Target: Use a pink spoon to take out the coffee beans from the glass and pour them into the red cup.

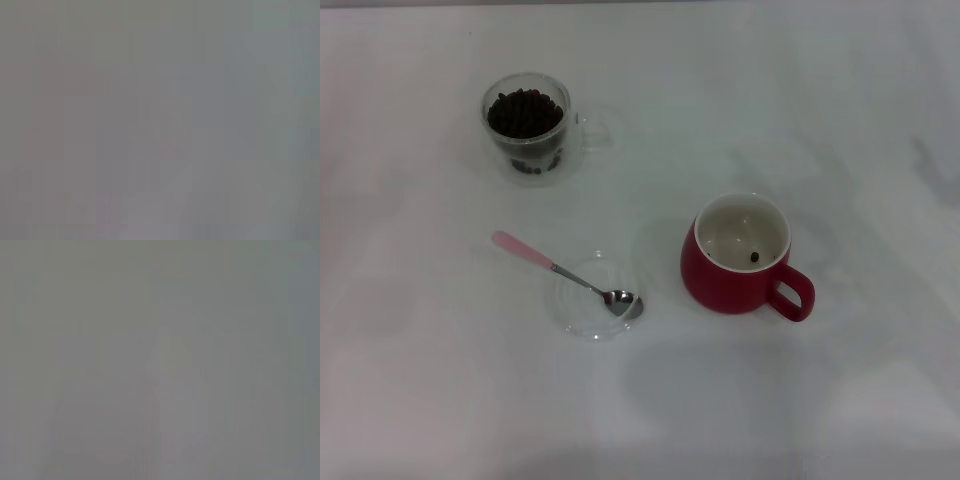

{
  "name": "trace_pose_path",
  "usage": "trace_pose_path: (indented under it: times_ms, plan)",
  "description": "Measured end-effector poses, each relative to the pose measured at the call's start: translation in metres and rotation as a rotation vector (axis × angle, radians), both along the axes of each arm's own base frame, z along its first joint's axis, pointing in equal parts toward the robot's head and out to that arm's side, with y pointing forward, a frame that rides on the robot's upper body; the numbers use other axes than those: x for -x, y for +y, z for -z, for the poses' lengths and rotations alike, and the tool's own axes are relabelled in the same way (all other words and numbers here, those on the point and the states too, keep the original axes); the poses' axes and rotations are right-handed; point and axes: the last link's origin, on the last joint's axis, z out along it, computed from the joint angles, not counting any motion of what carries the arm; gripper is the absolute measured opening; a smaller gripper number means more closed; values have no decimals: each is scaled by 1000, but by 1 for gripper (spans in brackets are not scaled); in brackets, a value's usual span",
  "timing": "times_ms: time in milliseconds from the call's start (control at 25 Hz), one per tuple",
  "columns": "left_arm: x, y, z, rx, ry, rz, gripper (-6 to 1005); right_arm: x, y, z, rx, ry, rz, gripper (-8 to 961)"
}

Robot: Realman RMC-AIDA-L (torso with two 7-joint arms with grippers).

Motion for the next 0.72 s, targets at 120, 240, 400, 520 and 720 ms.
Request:
trace_pose_path:
  times_ms: [120, 240, 400, 520, 720]
  plan:
    - [13, -5, -1, -93, 4, -61, 681, -2, -2, 2, 6, 2, 10, 871]
    - [20, -7, -1, -180, 7, -93, 679, -2, -2, 1, 3, 0, 13, 871]
    - [25, -7, 1, -271, 6, -128, 676, 0, 3, 0, -11, -12, 10, 871]
    - [27, -3, 7, -303, 21, -157, 675, 1, 7, 0, -28, -48, 14, 871]
    - [24, 4, 26, -327, 13, -173, 676, 3, 18, -1, -44, -89, 23, 871]
